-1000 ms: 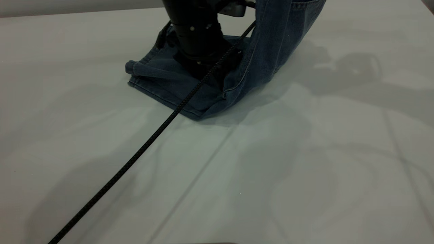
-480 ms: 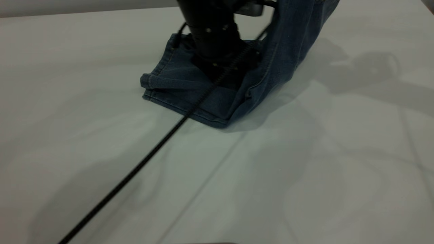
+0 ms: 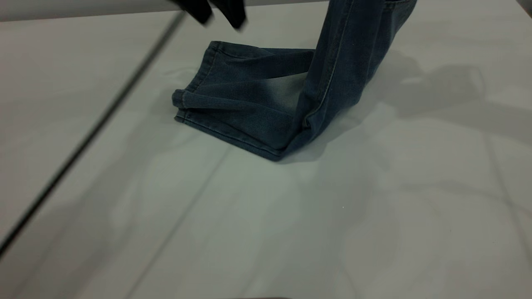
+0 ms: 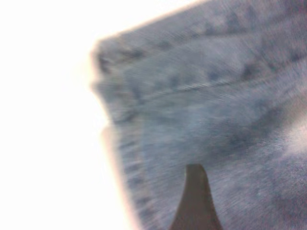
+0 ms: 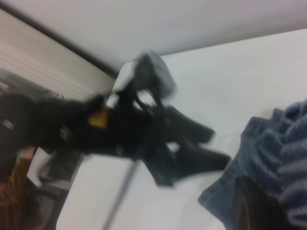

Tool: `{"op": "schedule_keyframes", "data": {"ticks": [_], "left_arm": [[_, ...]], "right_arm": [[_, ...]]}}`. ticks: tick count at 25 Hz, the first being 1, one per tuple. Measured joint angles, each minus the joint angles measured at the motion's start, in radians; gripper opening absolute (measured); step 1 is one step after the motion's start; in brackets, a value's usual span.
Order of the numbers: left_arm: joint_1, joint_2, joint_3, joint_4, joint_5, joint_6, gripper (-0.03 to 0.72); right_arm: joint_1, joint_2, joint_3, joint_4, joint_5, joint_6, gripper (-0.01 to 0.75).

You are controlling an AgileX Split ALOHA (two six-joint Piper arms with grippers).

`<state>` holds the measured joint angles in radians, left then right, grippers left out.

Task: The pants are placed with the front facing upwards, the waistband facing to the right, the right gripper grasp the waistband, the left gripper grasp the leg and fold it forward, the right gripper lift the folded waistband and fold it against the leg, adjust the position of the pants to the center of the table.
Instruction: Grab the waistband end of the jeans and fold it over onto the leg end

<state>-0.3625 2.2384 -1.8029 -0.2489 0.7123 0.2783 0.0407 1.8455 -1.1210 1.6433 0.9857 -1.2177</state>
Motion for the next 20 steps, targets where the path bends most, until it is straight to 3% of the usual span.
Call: {"op": "schedule_keyframes", "data": {"ticks": [4,11,20], "left_arm": [[0.043,-0.087,0.0,0.002,0.044,0.0,0.494],[0.05,-0.22,0.001,0.019,0.107,0.008,0.468],[0.05,-0.341,0.001,0.049,0.123,0.031,0.466]], "right_arm": [[0.079,0.0,-0.001,0.011,-0.069,-0.002,0.069],[0.223,0.06,-0.014,0.123,-0.198,-0.099,0.069],[0.338,0.213,-0.123,0.142,-0.285,-0.125,0.069]]}}
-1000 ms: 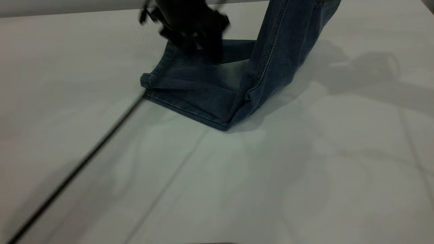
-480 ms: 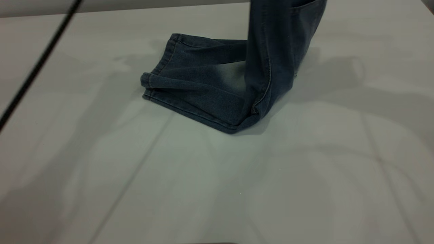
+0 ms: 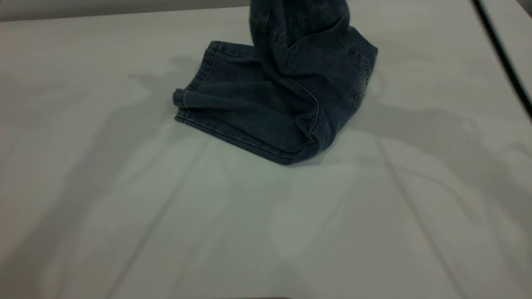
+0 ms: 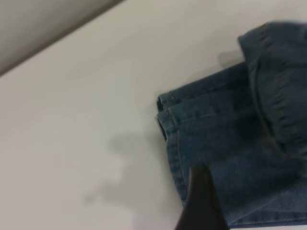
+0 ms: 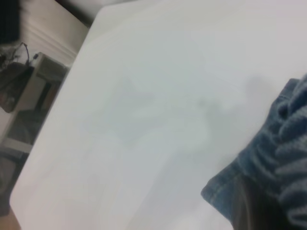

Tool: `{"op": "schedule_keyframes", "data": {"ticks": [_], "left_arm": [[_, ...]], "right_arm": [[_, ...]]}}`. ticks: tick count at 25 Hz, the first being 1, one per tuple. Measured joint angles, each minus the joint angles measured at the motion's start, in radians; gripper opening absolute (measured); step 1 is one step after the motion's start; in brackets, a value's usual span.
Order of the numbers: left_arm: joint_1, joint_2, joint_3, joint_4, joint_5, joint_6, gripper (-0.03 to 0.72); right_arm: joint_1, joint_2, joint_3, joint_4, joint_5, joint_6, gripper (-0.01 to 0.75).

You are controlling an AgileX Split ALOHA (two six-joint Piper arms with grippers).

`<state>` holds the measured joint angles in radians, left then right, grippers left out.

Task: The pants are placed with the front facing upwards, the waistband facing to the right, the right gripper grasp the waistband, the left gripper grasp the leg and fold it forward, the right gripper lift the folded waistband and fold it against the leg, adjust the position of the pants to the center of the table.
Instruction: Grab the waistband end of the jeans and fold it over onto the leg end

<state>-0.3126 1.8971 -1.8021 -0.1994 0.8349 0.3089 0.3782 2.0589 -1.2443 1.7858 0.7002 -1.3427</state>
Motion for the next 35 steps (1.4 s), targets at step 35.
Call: {"op": "schedule_keyframes", "data": {"ticks": [35], "left_arm": [[0.0,-0.008,0.0,0.0,0.008,0.0,0.465]], "right_arm": [[0.08,0.164,-0.1,-0.023,0.033,0.006,0.235]]}}
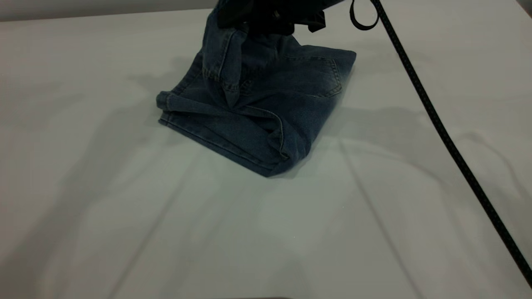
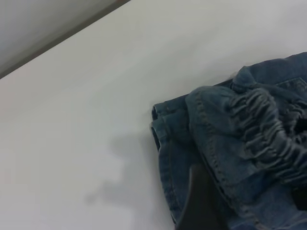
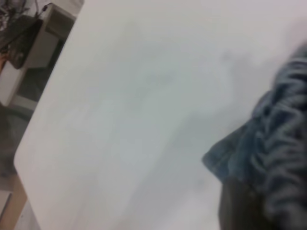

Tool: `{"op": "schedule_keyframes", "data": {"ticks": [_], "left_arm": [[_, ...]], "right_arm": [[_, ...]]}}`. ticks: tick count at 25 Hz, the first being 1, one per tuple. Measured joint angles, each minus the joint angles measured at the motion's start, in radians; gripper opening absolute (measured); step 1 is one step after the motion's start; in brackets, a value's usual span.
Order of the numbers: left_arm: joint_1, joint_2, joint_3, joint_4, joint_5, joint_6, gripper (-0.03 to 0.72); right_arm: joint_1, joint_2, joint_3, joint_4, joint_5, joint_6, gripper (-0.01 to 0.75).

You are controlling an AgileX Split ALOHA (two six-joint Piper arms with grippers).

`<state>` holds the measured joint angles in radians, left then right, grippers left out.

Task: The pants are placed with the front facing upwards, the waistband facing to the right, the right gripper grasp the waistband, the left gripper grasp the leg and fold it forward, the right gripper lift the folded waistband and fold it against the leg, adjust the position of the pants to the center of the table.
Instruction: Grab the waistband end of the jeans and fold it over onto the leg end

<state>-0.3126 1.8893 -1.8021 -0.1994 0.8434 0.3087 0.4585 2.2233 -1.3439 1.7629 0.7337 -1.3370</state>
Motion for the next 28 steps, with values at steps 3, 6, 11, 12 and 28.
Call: {"op": "schedule_keyframes", "data": {"ticks": [3,6,11,12,28], "left_arm": [[0.0,0.0,0.0,0.0,0.0,0.0,0.465],[0.0,0.0,0.0,0.0,0.0,0.0,0.465],[0.0,0.0,0.0,0.0,0.0,0.0,0.465],[0.0,0.0,0.0,0.0,0.0,0.0,0.465],[0.0,0.0,0.0,0.0,0.001,0.0,0.465]], "right_arm": [[0.0,0.007,-0.001,0.013,-0.005,-0.004,0.4],[0.0,0.009,-0.001,0.025,0.01,-0.011,0.554],[0.001,0.001,-0.001,0.027,0.113,-0.013,0.608],[0.001,-0.002,-0.001,0.026,0.122,-0.013,0.598],[0.008,-0.014,-0.061,-0.141,-0.157,0.253,0.557]]}}
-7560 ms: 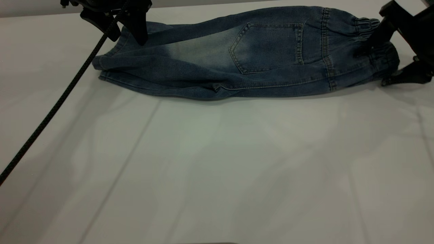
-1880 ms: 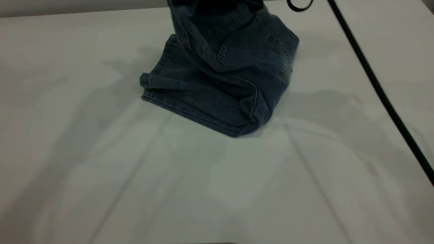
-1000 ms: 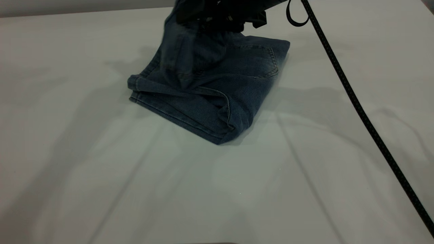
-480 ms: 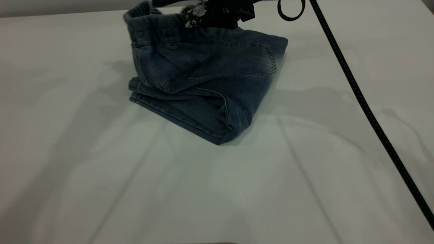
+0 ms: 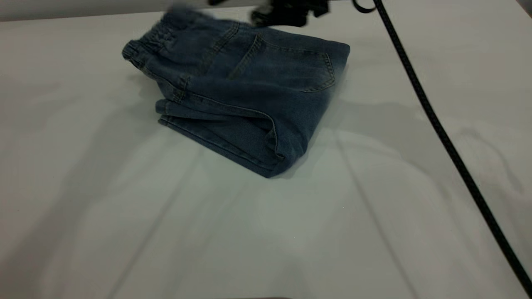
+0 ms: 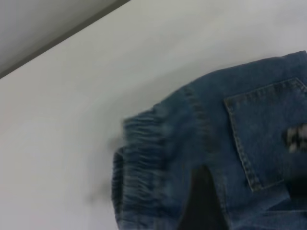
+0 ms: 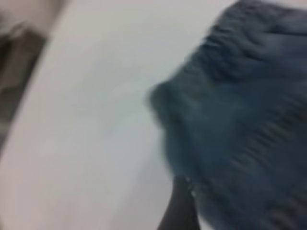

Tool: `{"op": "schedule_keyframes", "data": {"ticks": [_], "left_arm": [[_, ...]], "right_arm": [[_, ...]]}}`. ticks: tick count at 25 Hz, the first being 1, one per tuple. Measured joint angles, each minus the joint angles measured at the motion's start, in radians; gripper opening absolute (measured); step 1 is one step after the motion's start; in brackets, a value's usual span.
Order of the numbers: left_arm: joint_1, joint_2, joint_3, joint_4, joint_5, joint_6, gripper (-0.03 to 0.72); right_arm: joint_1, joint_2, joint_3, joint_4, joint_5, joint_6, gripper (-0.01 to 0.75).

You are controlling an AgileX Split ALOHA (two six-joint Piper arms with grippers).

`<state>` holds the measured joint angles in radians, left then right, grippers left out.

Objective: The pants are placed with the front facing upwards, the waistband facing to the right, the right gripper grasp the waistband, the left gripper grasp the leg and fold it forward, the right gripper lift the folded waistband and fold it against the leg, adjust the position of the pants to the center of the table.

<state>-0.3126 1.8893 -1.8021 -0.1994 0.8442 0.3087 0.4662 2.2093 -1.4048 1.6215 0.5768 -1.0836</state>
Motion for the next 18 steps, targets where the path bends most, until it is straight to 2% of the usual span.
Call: {"op": "schedule_keyframes", "data": {"ticks": [4,8,10,14,16,18], "left_arm": [[0.0,0.0,0.0,0.0,0.0,0.0,0.465],[0.0,0.0,0.0,0.0,0.0,0.001,0.465],[0.0,0.0,0.0,0.008,0.0,0.0,0.465],[0.0,0.0,0.0,0.018,0.001,-0.002,0.465],[0.0,0.0,0.0,0.019,0.001,-0.003,0.465],[0.0,0.0,0.0,0.019,0.001,-0.004,0.465]], "right_arm": [[0.037,0.002,-0.056,-0.222,-0.106,0.276,0.557],[0.092,0.011,-0.183,-0.584,-0.11,0.643,0.557],[0.11,0.036,-0.253,-0.789,-0.066,0.85,0.556],[0.124,0.13,-0.411,-1.204,0.132,1.266,0.554],[0.125,0.177,-0.489,-1.316,0.233,1.414,0.545],[0.124,0.217,-0.551,-1.338,0.294,1.505,0.533]]}}
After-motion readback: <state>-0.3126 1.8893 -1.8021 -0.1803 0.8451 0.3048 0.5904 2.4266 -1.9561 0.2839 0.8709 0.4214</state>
